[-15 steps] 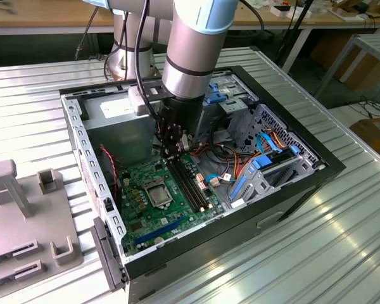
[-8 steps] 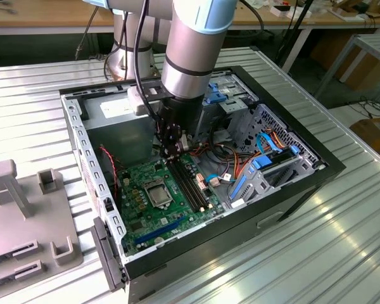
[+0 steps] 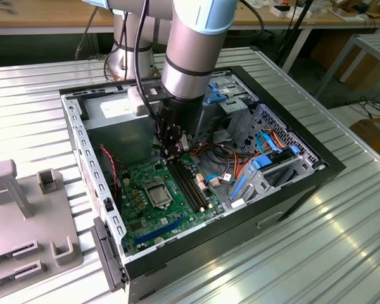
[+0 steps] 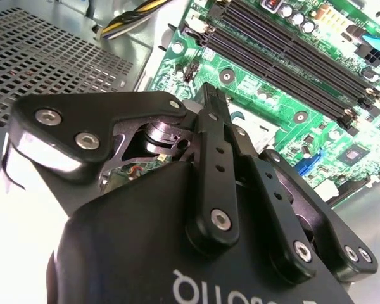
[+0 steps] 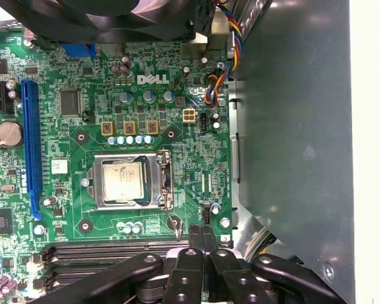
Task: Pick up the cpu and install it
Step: 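Install the first cpu locking lever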
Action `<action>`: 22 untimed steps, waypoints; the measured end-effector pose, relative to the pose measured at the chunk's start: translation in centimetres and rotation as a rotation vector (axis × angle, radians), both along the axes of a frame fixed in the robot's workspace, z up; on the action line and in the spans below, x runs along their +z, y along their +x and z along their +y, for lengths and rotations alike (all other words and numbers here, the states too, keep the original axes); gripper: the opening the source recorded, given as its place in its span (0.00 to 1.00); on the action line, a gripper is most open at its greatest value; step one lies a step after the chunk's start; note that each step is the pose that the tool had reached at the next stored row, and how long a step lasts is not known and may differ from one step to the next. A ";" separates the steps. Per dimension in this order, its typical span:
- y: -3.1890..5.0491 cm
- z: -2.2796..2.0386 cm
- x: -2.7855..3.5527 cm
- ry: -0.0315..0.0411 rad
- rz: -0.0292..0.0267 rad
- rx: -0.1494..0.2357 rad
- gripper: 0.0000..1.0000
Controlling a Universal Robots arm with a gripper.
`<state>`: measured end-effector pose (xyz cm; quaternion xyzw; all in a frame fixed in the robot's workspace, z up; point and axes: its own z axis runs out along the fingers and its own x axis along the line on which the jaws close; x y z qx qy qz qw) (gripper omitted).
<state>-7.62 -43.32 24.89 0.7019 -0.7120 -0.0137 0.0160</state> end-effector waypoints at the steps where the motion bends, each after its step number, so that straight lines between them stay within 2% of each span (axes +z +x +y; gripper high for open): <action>1: 0.02 -0.14 -0.01 0.0002 -0.0002 0.000 0.11; 2: 0.04 -0.43 0.00 0.0000 -0.0002 0.000 0.11; 8: 0.10 -1.28 -0.01 0.0022 -0.0002 0.000 0.11; 9: 0.13 -1.67 0.00 0.0024 -0.0002 0.000 0.11; 12: 0.15 -3.28 0.07 0.0034 -0.0002 0.000 0.11; 13: 0.15 -3.45 0.18 0.0035 -0.0002 0.000 0.11; 20: 0.15 -3.46 0.17 0.0036 -0.0003 0.000 0.11; 22: 0.16 -3.59 0.15 0.0035 -0.0002 0.000 0.11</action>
